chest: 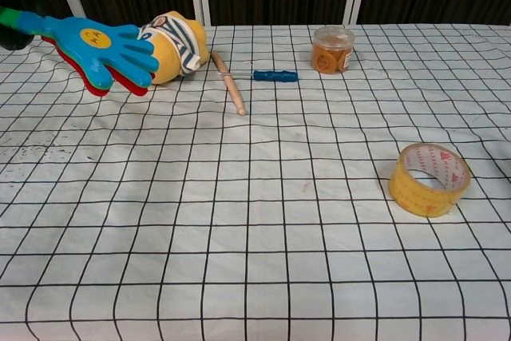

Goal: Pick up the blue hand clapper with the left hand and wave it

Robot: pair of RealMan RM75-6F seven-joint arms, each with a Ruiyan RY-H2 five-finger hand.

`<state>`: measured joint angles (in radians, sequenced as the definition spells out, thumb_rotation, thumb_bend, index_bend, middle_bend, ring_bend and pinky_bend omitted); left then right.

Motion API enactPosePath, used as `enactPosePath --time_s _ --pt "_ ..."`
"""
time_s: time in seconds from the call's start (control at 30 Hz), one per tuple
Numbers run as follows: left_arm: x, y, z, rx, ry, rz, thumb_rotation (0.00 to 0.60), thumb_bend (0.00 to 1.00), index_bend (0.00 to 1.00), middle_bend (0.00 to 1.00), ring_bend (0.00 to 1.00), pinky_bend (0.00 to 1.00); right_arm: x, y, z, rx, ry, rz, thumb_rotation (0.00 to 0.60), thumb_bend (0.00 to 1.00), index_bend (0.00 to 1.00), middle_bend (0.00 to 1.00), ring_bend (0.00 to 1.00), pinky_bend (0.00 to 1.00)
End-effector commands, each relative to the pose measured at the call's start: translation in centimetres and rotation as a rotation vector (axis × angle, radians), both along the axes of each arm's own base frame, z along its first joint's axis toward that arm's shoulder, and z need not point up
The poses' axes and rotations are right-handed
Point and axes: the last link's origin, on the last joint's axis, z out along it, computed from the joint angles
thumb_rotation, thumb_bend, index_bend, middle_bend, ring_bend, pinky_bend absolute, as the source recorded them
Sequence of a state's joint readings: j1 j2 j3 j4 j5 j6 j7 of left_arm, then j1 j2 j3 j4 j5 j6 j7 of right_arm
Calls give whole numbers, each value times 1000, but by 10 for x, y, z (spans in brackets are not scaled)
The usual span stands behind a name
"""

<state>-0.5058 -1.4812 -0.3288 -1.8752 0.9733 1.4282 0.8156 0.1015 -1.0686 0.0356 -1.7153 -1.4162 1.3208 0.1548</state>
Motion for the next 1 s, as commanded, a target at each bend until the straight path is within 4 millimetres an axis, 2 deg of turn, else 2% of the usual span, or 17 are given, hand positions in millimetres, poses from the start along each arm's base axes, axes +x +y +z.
enactPosePath --time_s 0.03,0.13,0.3,0.6,0.63,0.73,1.0 --pt "39 -10 4 -97 -700 -284 600 540 688 832 721 933 0 0 0 -2 -1 -1 600 198 0 0 0 154" --pt "47 -16 7 -152 -890 -403 600 537 686 831 720 933 0 -1 1 -3 -1 -2 600 199 0 0 0 155" --pt "50 -16 8 -129 -914 -463 600 535 684 827 720 933 0 0 0 1 0 -1 600 199 0 0 0 154" --pt "42 -6 -11 -162 -741 -388 600 532 678 819 710 933 0 0 0 2 -1 -3 600 199 0 0 0 154" --pt "36 -1 -25 -190 -626 -351 600 532 677 818 709 933 0 0 0 1 -1 -2 600 199 0 0 0 155" --pt "34 3 -41 -201 -530 -307 600 531 674 813 705 933 0 -1 0 0 -1 -4 600 200 0 0 0 155" --pt "19 8 -69 -207 -332 -191 600 525 649 769 669 900 -1 -1 0 1 2 -9 600 200 0 0 0 155"
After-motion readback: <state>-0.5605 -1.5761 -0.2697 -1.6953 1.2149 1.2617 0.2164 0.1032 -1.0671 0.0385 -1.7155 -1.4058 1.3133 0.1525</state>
